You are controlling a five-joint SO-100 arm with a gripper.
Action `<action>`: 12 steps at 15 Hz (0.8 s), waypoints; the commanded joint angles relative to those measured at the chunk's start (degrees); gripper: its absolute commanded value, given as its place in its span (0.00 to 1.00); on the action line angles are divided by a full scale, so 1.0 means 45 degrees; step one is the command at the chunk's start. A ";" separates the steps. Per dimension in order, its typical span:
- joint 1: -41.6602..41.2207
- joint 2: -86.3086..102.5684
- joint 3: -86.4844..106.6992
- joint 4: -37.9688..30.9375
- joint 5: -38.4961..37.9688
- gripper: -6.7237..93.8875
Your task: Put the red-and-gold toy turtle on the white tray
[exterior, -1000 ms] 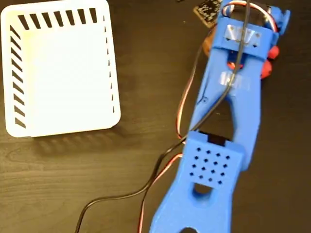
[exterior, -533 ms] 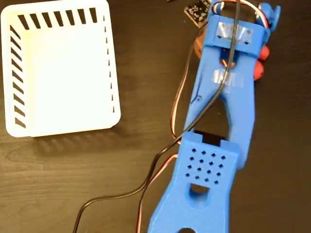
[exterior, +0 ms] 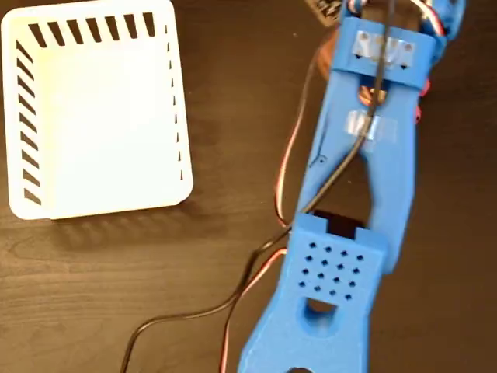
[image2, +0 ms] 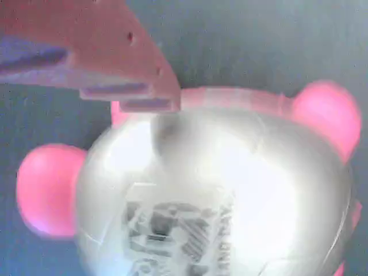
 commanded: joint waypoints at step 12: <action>-0.0469 0.0742 0.2227 -0.2227 0.0293 0.71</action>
